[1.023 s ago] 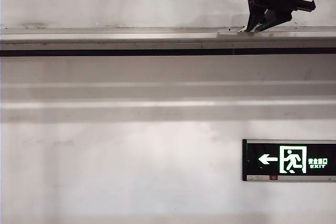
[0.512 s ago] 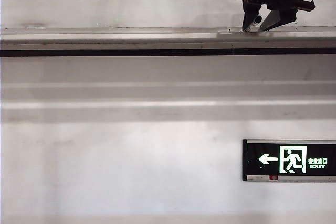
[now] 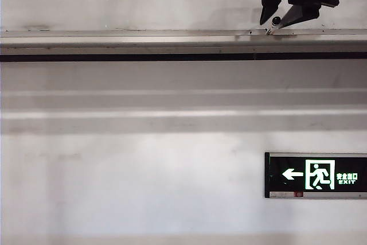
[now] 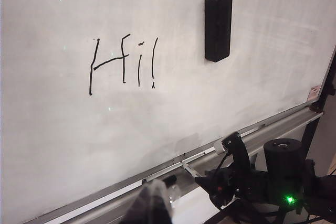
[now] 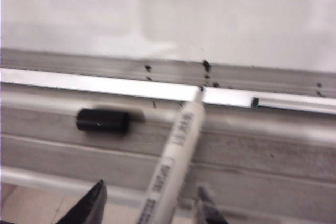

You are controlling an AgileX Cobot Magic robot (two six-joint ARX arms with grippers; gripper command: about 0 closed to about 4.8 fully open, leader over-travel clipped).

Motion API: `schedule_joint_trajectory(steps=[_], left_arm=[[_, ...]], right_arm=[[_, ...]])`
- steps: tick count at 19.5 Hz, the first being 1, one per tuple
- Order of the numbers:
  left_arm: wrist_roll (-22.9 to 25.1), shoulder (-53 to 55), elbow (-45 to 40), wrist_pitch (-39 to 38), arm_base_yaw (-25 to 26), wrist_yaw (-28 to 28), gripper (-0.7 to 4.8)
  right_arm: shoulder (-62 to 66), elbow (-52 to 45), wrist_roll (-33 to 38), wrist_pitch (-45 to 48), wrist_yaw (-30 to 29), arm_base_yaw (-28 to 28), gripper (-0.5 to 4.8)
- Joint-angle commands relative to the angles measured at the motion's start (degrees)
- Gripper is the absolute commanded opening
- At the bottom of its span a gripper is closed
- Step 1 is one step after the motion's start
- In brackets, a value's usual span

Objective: Take a marker from the whiteboard tray, write "Hi!" on the whiteboard, and then put the marker back vertically into the whiteboard tray.

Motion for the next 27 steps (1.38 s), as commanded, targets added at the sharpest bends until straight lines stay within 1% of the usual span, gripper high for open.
schedule_joint_trajectory(steps=[1,5,9,17,21,24,27], left_arm=[[0.04,-0.15,0.17,0.68,-0.02,0.11,-0.05],[0.04,-0.15,0.17,0.66,-0.02,0.13,-0.05],[0.04,-0.15,0.17,0.31,-0.02,0.11,-0.06],[0.04,-0.15,0.17,-0.37,-0.02,0.11,-0.06],[0.07,-0.15,0.17,-0.37,-0.02,0.11,-0.05],[0.07,-0.15,0.17,-0.37,-0.02,0.11,-0.05],[0.07,-0.15,0.17,-0.37,-0.02,0.09,-0.06]], right_arm=[[-0.22,0.17,-0.13,2.03,-0.48,0.02,2.21],[-0.22,0.17,-0.15,2.56,-0.48,0.00,2.21],[-0.22,0.20,-0.20,5.49,-0.48,0.02,2.21],[-0.22,0.17,-0.20,6.73,-0.48,0.02,2.21],[-0.50,0.20,-0.17,10.01,-0.50,0.02,2.20],[-2.89,0.17,-0.17,10.60,-0.48,0.02,2.18],[-6.73,0.17,-0.42,10.64,-0.39,0.02,2.02]])
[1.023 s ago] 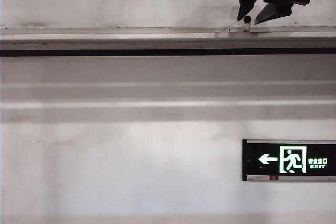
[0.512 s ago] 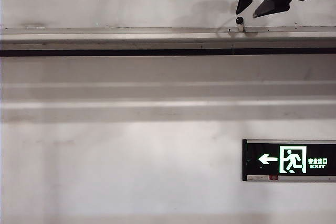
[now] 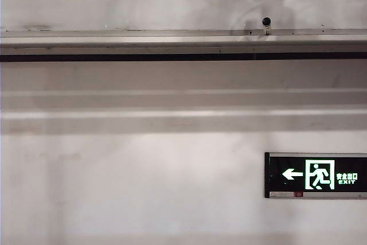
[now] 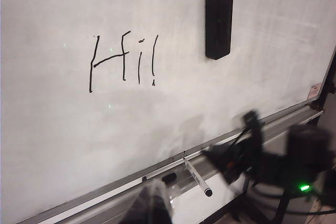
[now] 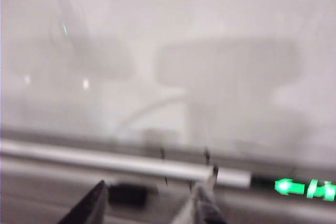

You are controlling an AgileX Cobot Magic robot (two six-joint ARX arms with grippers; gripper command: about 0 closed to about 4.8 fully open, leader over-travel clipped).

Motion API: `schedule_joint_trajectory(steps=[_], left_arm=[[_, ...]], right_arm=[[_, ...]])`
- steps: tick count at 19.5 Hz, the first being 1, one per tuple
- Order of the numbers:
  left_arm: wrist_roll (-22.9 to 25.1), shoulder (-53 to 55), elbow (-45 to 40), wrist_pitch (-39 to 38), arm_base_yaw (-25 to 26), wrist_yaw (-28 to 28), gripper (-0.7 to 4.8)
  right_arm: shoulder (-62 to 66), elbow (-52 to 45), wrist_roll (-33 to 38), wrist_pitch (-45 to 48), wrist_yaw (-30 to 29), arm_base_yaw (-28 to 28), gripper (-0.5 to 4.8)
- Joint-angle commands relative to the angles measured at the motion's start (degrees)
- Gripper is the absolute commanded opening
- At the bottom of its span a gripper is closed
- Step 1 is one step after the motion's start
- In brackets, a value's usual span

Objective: Take a marker from the whiteboard tray, write "Hi!" on the whiteboard, and then put the marker back vertically into the whiteboard tray.

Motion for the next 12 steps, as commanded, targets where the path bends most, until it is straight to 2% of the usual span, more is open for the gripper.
schedule_joint_trajectory(steps=[1,2,3,4,9,11,12], left_arm=[[0.07,-0.15,0.15,0.11,-0.02,0.09,-0.05],[0.07,-0.13,0.15,0.13,-0.02,0.09,-0.06],[0.04,-0.15,0.15,0.13,-0.02,0.11,-0.06],[0.07,-0.15,0.15,0.13,-0.02,0.11,-0.05],[0.04,-0.15,0.15,0.61,-0.02,0.09,-0.05],[0.00,-0.13,0.15,0.33,-0.02,-0.09,-0.06],[0.00,-0.13,0.15,0.33,-0.02,-0.09,-0.05]], right_arm=[[-3.82,0.33,-0.61,1.57,0.31,-0.02,1.73],[-5.38,0.33,-0.98,1.55,0.31,-0.02,0.79],[-6.29,0.33,-1.01,1.55,0.33,-0.02,0.08],[-7.48,0.33,-1.01,1.55,0.31,-0.02,-0.06],[-14.43,0.33,-1.01,0.31,-0.17,0.07,-0.06],[-18.16,0.33,-1.03,-1.64,-6.86,0.09,-0.06],[-19.54,0.33,-1.03,-2.84,-8.13,0.09,-0.06]])
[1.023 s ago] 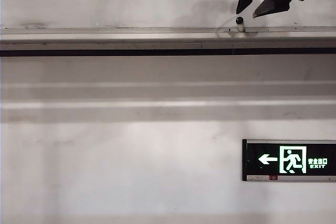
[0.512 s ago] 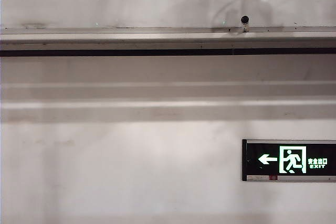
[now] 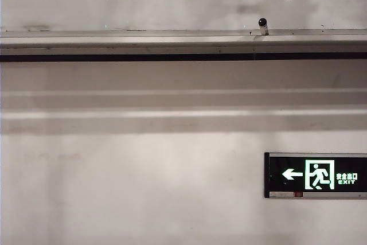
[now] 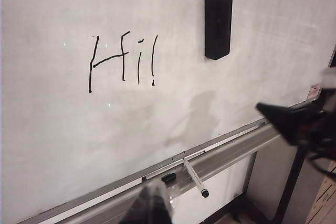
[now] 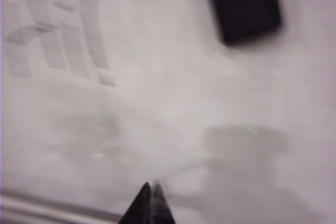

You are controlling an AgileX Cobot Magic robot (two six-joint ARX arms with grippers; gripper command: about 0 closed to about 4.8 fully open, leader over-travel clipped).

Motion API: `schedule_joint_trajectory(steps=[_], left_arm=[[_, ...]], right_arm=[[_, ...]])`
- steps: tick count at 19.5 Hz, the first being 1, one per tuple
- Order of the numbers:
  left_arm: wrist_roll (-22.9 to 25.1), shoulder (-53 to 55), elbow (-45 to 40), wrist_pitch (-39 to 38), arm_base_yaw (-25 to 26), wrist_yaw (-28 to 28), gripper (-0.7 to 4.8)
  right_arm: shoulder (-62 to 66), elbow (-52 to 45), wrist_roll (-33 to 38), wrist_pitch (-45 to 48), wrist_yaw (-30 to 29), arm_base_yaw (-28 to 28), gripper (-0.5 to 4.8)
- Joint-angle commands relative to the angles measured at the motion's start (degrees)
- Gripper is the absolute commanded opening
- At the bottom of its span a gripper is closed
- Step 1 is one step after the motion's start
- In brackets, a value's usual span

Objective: Take a marker from the whiteboard tray, write "Hi!" on the whiteboard, and then put the marker back vertically into the whiteboard tray.

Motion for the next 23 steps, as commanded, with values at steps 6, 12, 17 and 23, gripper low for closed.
schedule_joint_trajectory(steps=[6,12,17,23], left_arm=[[-0.07,-0.20,0.17,0.81,-0.04,-0.02,-0.05],[1.18,-5.27,-3.52,-2.60,-0.04,-6.49,-0.05],[1.49,-21.09,-26.67,1.99,-0.02,-7.26,-0.05],[1.51,-41.94,-51.17,5.95,-0.02,-20.85,-0.06]], right_arm=[[-14.93,0.20,-2.82,-15.96,-1.73,0.17,-0.06],[-28.09,-12.15,-8.39,-16.72,-1.49,0.17,-0.06],[-41.46,-36.96,-7.82,-9.49,-0.68,0.17,-0.06],[-49.55,-48.52,-7.85,-9.53,5.75,0.17,-0.05]])
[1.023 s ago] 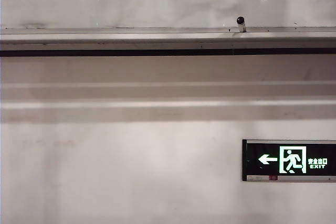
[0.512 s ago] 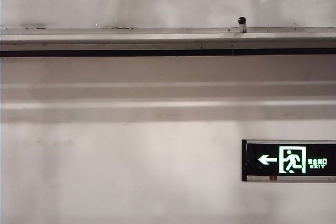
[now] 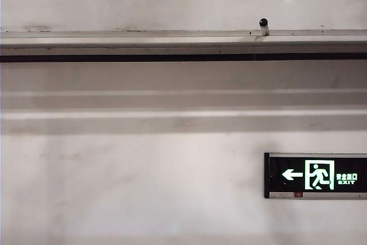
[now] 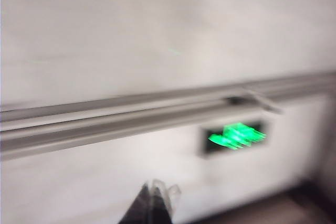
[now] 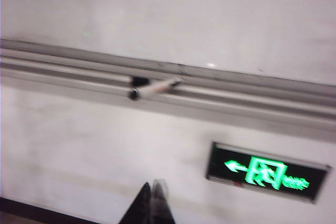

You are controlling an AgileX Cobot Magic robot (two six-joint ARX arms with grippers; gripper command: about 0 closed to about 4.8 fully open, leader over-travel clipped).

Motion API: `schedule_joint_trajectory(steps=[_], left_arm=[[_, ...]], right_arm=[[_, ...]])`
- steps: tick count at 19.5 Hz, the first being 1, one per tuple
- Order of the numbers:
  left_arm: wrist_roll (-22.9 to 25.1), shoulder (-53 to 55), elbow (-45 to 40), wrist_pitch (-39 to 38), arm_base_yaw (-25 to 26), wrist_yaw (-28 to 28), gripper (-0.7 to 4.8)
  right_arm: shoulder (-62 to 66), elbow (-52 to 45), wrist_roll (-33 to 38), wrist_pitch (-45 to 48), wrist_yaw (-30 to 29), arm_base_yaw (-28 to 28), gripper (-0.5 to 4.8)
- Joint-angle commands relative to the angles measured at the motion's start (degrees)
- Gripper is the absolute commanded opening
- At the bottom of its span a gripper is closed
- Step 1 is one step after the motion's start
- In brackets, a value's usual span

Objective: Take a marker from the whiteboard tray, write "Hi!" on the whiteboard, and then put the marker back vertically into the whiteboard tray.

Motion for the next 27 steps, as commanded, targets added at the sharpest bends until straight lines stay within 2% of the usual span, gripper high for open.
schedule_joint_trajectory(steps=[1,2,5,8,14,21,24,27], left_arm=[[-0.02,-8.11,-9.94,1.75,-0.02,-5.20,-0.06],[-0.20,-11.30,-14.12,2.56,-0.02,-4.17,-0.05],[-2.84,-18.05,-24.33,3.02,-0.02,-2.21,-0.06],[-4.11,-22.51,-32.26,6.34,-0.02,-0.74,-0.06],[-4.07,-22.80,-34.05,7.10,-0.02,-0.74,-0.05],[-3.39,-22.80,-36.68,11.85,0.02,-0.74,-0.06],[-3.43,-22.93,-38.73,16.24,0.04,-0.79,-0.06],[-2.99,-23.06,-40.33,17.57,4.24,0.59,-0.06]], right_arm=[[-1.84,-4.35,0.09,0.59,0.85,-0.04,-0.05],[-2.47,-5.86,0.09,0.50,3.02,-0.02,0.12],[-3.23,-7.69,0.04,-1.33,11.23,-0.07,0.15],[-3.23,-8.46,0.07,-1.62,9.94,-0.04,0.19],[-3.23,-8.46,0.07,-1.62,9.03,-0.04,0.18],[-3.23,-8.46,0.07,-1.62,9.03,-0.04,0.18],[-3.23,-8.46,0.07,-1.62,9.03,-0.04,0.18],[-3.23,-8.46,0.07,-1.62,9.03,-0.04,0.18]])
